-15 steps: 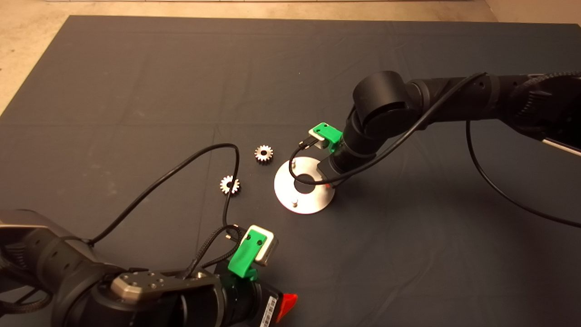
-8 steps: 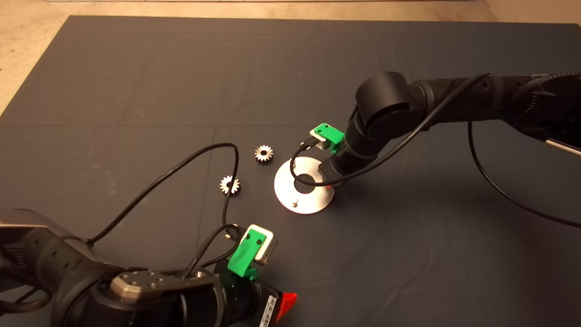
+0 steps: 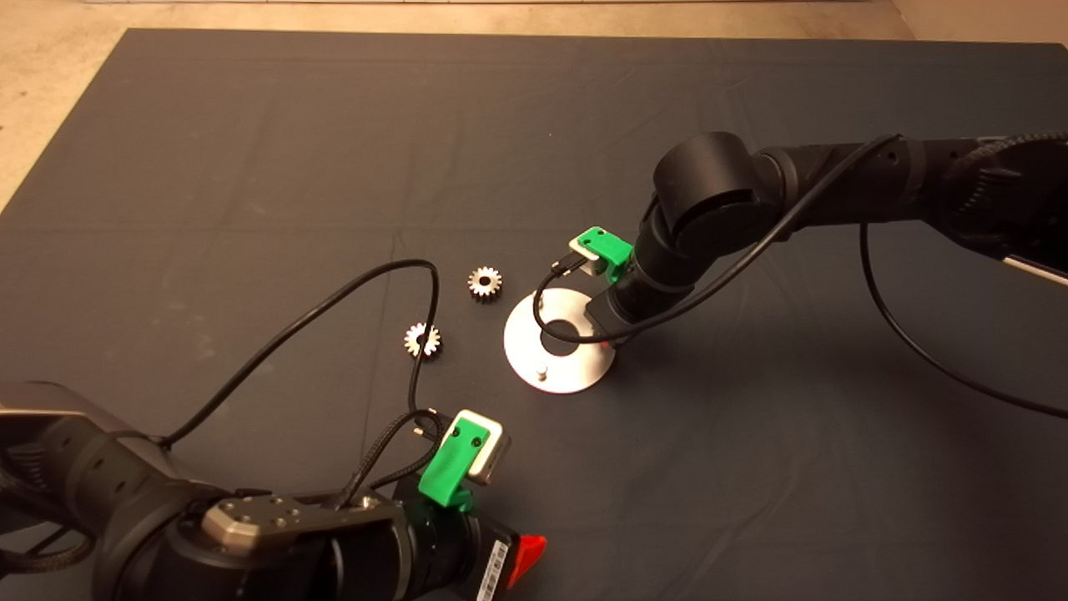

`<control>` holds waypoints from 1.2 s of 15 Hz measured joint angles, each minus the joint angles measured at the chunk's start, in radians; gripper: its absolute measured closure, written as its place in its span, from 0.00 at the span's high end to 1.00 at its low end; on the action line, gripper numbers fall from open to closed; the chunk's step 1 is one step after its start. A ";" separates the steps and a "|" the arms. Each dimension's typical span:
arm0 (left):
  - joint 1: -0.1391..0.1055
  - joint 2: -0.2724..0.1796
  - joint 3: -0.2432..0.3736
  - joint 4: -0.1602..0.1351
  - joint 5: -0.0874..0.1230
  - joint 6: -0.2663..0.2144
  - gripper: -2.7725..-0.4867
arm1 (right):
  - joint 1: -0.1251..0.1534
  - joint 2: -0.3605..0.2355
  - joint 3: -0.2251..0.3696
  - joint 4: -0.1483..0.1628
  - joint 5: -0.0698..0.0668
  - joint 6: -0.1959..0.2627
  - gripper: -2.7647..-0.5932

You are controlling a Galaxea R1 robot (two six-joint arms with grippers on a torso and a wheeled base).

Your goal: Install three planetary gears onto the carrier pins

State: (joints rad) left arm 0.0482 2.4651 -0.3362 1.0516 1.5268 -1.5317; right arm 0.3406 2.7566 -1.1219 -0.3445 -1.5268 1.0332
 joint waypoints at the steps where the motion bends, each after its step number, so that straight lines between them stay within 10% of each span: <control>1: 0.000 0.000 0.000 0.000 0.000 0.000 0.69 | 0.000 0.000 0.000 0.000 0.000 0.000 0.10; 18: 0.000 0.000 0.000 0.000 0.000 0.000 0.69 | 0.000 0.000 0.000 0.000 0.000 0.000 0.10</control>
State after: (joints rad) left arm 0.0481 2.4651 -0.3362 1.0515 1.5268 -1.5317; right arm 0.3406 2.7562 -1.1217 -0.3449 -1.5264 1.0328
